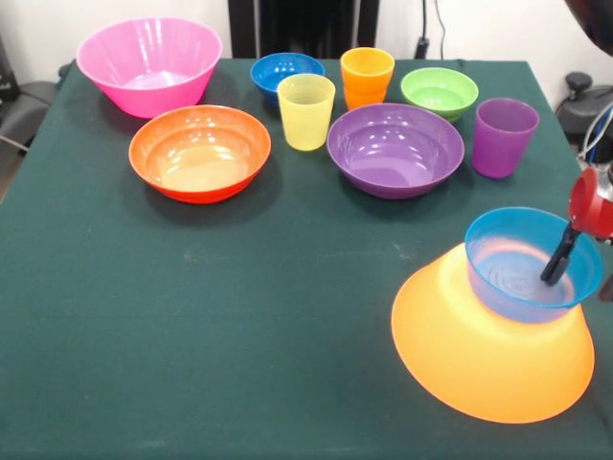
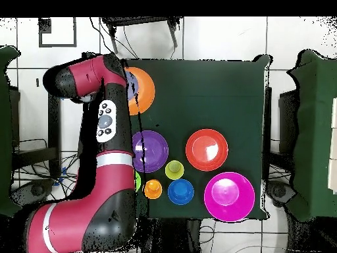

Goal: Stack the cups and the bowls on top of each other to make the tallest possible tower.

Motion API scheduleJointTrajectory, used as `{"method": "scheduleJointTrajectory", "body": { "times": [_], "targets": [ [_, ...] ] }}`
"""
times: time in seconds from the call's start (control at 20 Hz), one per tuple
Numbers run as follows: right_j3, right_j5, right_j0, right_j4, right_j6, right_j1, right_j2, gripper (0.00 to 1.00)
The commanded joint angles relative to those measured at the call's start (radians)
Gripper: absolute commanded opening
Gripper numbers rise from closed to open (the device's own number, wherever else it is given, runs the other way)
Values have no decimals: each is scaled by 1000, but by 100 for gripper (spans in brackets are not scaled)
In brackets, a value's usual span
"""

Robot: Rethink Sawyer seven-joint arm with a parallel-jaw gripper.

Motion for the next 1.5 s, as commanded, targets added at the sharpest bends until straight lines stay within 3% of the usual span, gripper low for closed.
{"method": "scheduleJointTrajectory", "body": {
  "times": [0.05,0.6,1.15,1.5],
  "targets": [
    [24,36,15,32,165,13,40,100],
    [89,52,11,59,118,-51,13,100],
    [339,-19,33,93,90,-220,20,100],
    [449,-86,36,82,85,-267,24,100]
  ]
}}
